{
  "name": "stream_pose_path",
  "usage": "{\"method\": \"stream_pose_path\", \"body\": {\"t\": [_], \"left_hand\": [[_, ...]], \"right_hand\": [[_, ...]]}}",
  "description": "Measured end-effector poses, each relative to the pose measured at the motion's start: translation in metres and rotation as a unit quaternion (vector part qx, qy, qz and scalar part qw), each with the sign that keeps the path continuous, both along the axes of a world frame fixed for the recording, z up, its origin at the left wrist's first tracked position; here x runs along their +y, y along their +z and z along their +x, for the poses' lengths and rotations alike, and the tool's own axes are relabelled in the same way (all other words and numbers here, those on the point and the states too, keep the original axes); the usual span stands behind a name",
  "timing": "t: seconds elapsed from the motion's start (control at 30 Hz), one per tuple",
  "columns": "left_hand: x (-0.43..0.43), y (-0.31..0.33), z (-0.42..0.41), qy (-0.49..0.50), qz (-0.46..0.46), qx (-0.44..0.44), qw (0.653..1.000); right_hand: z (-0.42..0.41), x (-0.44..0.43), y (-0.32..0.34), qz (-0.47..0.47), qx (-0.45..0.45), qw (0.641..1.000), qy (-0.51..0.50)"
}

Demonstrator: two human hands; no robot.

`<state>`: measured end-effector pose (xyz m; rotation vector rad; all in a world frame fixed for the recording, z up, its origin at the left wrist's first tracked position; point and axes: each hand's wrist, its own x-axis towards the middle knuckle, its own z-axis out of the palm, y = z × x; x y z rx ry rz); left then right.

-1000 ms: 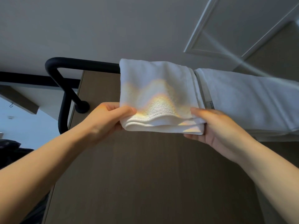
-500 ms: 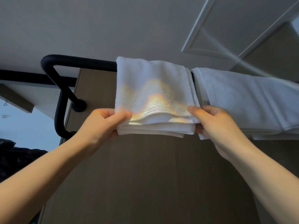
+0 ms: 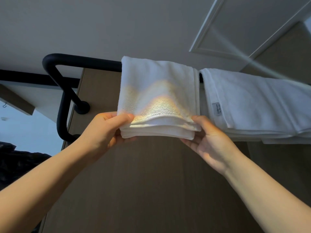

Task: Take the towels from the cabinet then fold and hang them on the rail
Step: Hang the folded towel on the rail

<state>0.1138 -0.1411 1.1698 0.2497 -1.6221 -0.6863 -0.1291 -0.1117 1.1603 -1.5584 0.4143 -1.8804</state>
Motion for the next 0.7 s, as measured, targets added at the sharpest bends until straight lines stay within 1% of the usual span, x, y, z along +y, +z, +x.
{"method": "stream_pose_path", "body": {"t": [0.13, 0.2, 0.27, 0.33, 0.4, 0.47, 0.57, 0.63, 0.7], "left_hand": [[-0.001, 0.0, 0.002, 0.019, -0.015, -0.013, 1.0], [-0.003, -0.001, 0.004, 0.055, -0.037, -0.029, 0.997], [-0.007, -0.002, 0.007, 0.102, -0.057, -0.048, 0.992], [-0.01, -0.004, 0.006, 0.099, -0.056, -0.037, 0.993], [-0.012, -0.007, 0.002, 0.09, -0.054, -0.008, 0.994], [-0.012, -0.009, -0.002, 0.105, -0.073, 0.014, 0.992], [-0.013, -0.01, -0.007, 0.145, -0.08, 0.028, 0.986], [-0.014, -0.009, -0.009, 0.193, -0.075, 0.023, 0.978], [-0.015, -0.009, -0.011, 0.213, -0.08, 0.021, 0.974]], "right_hand": [[0.005, -0.003, -0.001, -0.016, -0.016, 0.999, -0.035], [0.005, -0.001, -0.004, -0.041, -0.031, 0.997, -0.058], [0.003, 0.002, -0.007, -0.078, -0.022, 0.991, -0.11], [0.0, 0.005, -0.008, -0.106, -0.014, 0.98, -0.165], [0.0, 0.006, -0.008, -0.122, -0.018, 0.97, -0.211], [0.0, 0.005, -0.008, -0.132, -0.031, 0.96, -0.245], [0.002, 0.002, -0.009, -0.138, -0.075, 0.953, -0.257], [0.003, 0.0, -0.009, -0.133, -0.11, 0.952, -0.254], [0.004, 0.0, -0.01, -0.128, -0.134, 0.951, -0.246]]}}
